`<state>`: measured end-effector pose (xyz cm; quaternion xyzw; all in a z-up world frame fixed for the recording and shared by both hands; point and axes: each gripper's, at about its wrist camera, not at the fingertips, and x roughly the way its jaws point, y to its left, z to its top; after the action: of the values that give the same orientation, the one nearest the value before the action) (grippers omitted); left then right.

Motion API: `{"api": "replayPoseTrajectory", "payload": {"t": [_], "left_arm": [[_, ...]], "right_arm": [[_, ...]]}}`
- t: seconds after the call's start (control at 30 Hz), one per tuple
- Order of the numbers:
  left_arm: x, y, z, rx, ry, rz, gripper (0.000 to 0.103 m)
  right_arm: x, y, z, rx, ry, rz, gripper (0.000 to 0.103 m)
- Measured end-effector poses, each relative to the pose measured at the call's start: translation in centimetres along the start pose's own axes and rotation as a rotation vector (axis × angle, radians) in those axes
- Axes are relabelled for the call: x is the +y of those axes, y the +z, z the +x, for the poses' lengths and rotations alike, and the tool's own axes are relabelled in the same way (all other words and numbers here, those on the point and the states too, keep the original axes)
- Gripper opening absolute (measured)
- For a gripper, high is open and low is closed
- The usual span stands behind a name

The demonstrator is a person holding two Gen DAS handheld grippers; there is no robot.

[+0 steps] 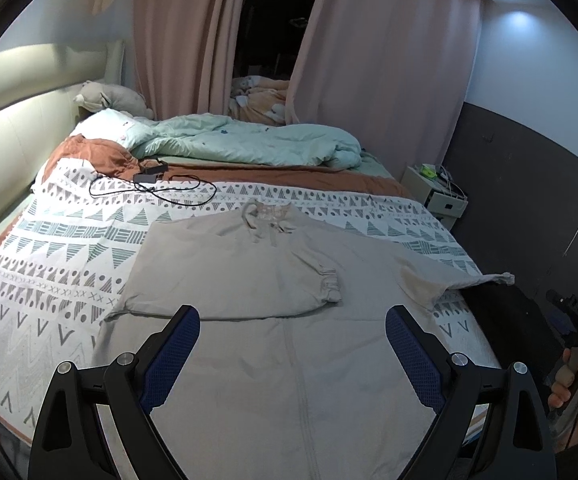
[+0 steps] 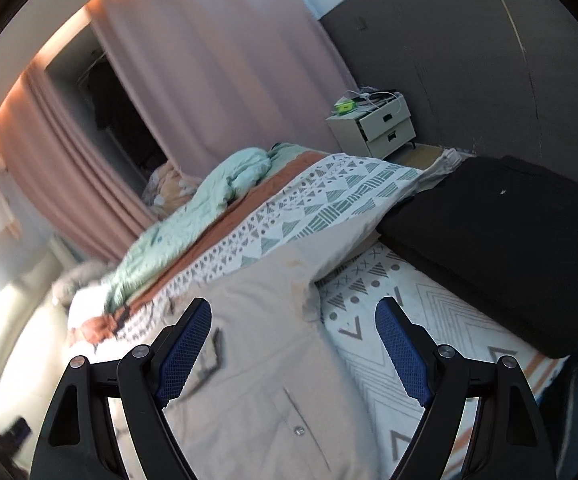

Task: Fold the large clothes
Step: 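Withdraw both tools and move the right gripper toward the other sleeve, then close the right gripper on the other sleeve's elastic cuff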

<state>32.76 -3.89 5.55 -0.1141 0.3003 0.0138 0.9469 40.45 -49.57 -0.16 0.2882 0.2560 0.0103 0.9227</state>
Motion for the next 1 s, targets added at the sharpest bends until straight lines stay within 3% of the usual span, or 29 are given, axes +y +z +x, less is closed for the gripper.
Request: {"api": "replayPoseTrajectory", "payload": {"t": [0.23,0.5,0.63,1.0], "left_arm": [[-1.9,1.8,5.7,0.025,0.003,0.019,0.095],[-3.4,2.6,11.8,0.057,0.022,0.037,0.094],[-4.3,3.0,14.7,0.072,0.031,0.07,0.095],[-4.3,3.3,22.3,0.137,0.029,0.063,0.094]], "right_arm": [[-2.1,1.4,5.5,-0.005,0.037,0.123,0.082],[-7.0,0.8,14.4,0.021,0.094,0.358,0.054],[-7.9,0.3,18.5,0.03,0.095,0.362,0.042],[-12.3,1.1,25.1,0.002,0.156,0.514,0.038]]}}
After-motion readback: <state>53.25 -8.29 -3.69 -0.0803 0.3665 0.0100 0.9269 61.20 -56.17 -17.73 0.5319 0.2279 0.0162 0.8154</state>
